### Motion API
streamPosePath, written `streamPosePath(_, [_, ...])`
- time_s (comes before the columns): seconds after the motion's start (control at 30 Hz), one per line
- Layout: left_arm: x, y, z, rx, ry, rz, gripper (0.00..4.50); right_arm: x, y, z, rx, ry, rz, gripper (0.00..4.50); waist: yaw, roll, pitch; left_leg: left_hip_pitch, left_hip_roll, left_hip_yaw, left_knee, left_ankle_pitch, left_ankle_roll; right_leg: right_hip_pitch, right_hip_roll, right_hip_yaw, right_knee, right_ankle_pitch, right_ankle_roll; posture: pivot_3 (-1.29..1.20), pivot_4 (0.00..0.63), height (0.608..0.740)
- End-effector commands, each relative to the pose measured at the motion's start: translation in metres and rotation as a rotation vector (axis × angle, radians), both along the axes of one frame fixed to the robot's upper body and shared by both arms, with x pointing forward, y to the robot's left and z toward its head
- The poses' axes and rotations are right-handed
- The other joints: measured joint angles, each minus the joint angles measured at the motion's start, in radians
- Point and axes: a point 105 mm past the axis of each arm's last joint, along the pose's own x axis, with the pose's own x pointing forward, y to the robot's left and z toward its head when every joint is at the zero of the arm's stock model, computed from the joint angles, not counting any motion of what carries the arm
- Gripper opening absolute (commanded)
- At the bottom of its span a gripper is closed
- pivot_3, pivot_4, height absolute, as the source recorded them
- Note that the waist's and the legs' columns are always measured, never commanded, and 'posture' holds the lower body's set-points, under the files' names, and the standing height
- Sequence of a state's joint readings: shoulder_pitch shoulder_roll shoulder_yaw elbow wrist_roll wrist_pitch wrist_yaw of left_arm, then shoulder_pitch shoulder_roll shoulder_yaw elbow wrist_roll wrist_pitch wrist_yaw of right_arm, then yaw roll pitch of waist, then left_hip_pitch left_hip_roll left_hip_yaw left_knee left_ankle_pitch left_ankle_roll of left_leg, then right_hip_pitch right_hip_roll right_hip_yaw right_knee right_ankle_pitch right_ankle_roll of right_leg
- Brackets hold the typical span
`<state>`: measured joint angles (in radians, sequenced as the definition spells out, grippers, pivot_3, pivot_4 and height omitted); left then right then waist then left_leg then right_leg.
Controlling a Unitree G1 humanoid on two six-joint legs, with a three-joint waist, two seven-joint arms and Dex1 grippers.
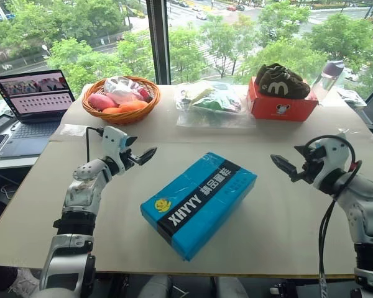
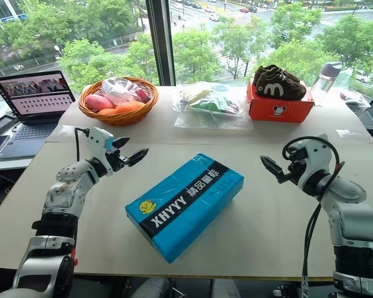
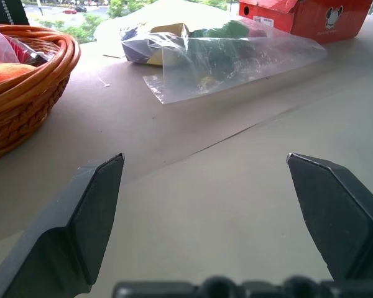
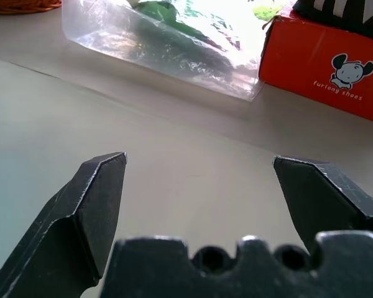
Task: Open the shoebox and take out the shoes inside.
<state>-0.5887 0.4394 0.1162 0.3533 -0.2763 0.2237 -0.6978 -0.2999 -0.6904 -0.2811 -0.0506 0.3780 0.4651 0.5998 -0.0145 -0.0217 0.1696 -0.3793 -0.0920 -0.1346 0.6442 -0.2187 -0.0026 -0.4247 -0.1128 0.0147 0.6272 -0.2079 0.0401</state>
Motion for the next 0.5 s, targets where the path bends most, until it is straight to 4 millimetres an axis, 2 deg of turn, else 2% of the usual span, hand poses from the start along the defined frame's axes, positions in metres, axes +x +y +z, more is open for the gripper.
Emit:
streamPosePath(0.03, [0.000, 0.003, 0.011, -0.023, -0.033, -0.012, 4.50, -0.009, -0.010, -0.001, -0.037, -0.030, -0.026, 4.48, 0.001, 0.000, 0.000, 0.000, 0.000, 0.000, 0.000, 0.000, 0.000, 0.000, 0.000, 0.000, 0.000, 0.000, 0.000, 0.00, 0.150, 0.740])
streamPosePath(0.13, [0.005, 0.008, 0.011, -0.050, -0.034, -0.001, 4.50, -0.027, -0.034, -0.021, -0.076, 0.019, -0.096, 4.48, 0.013, -0.002, -0.001, 0.001, 0.001, 0.000, 0.000, -0.001, 0.001, 0.002, 0.000, -0.002, 0.000, 0.000, 0.000, 0.00, 0.150, 0.740])
streamPosePath(0.17, [0.006, 0.006, 0.009, -0.028, -0.032, -0.014, 4.24, -0.031, -0.037, -0.022, -0.088, 0.027, -0.099, 4.50, 0.014, -0.002, -0.001, 0.000, 0.000, 0.000, 0.000, -0.001, 0.001, 0.001, 0.000, -0.001, 0.000, 0.000, 0.000, 0.00, 0.150, 0.740])
streamPosePath(0.27, [0.001, -0.009, 0.007, -0.003, -0.047, -0.124, 3.47, -0.049, -0.045, -0.024, -0.111, 0.063, -0.088, 3.81, 0.012, -0.002, -0.001, 0.000, -0.001, 0.002, 0.002, -0.001, 0.002, 0.000, -0.001, 0.002, 0.000, 0.001, 0.001, 0.00, 0.150, 0.740])
streamPosePath(0.33, [0.002, -0.016, 0.005, 0.040, -0.049, -0.174, 2.69, -0.063, -0.043, -0.023, -0.107, 0.095, -0.059, 3.08, 0.013, -0.002, -0.001, 0.001, -0.001, 0.003, 0.003, -0.001, 0.002, 0.002, -0.001, 0.003, -0.001, 0.001, 0.003, 0.00, 0.150, 0.740])
streamPosePath(0.37, [0.004, -0.019, 0.004, 0.073, -0.050, -0.200, 2.44, -0.070, -0.039, -0.024, -0.108, 0.119, -0.035, 2.83, 0.013, -0.002, -0.001, 0.002, 0.000, 0.003, 0.003, -0.001, 0.002, 0.003, 0.000, 0.002, -0.002, -0.001, 0.006, 0.00, 0.150, 0.740])
streamPosePath(0.5, [0.005, -0.039, 0.004, 0.143, -0.046, -0.351, 0.92, -0.095, -0.012, -0.027, -0.068, 0.200, 0.092, 1.39, 0.008, -0.003, -0.001, 0.002, 0.002, 0.004, 0.002, -0.002, 0.002, 0.004, 0.002, 0.002, -0.002, -0.003, 0.009, 0.00, 0.150, 0.740])
